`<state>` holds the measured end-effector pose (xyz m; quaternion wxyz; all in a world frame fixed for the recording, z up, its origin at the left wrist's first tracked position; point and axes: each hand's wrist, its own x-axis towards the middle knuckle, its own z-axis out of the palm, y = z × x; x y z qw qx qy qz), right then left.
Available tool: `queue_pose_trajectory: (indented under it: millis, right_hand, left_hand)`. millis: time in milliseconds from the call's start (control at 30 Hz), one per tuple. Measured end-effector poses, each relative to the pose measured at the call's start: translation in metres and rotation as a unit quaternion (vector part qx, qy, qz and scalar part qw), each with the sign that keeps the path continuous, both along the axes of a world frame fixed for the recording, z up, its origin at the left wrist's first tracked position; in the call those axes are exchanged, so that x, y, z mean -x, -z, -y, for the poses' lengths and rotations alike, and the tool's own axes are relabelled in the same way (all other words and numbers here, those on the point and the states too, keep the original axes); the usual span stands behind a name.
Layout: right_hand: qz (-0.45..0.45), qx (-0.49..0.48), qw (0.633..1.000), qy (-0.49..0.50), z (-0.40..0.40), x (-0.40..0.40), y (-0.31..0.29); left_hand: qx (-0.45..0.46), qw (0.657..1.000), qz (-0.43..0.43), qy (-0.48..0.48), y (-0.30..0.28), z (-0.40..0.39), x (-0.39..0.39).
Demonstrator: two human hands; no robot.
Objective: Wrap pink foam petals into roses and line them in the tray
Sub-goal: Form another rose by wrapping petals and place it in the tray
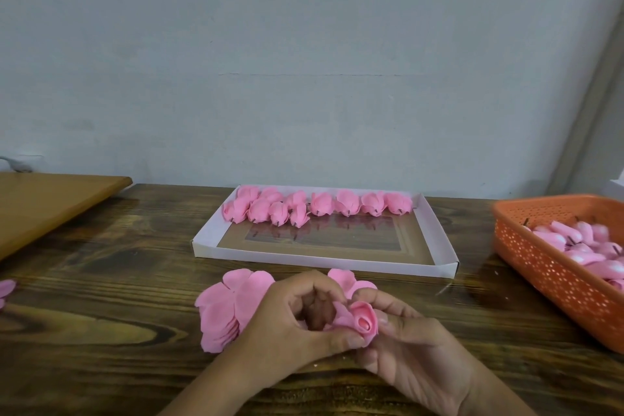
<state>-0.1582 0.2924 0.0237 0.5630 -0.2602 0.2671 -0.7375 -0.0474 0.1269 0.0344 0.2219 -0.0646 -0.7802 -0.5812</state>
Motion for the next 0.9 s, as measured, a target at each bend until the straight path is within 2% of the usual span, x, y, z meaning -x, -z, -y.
queue_pose_trajectory:
  millis: [367,500,700,900]
  right_hand:
    - [-0.030,-0.003,0.999,0.013,-0.0009,-0.0016,-0.0060]
    - [-0.029,0.003,0.999,0.016,-0.0007,-0.0010,-0.0048]
    - [-0.016,-0.013,1.000,0.020,-0.0012,-0.0004,-0.0035]
    - [-0.010,-0.003,1.000,-0.018,-0.0015,-0.0007,-0.0043]
  left_hand:
    - [-0.058,0.998,0.015,-0.021,-0.0039,-0.0001,0.0002]
    - [-0.031,0.999,0.012,-0.006,-0.0035,0.0000,0.0021]
    - [0.041,0.998,0.051,-0.005,-0.0023,0.0036,0.0045]
    - [-0.018,0.999,0.024,0.021,-0.0021,0.0055,0.0040]
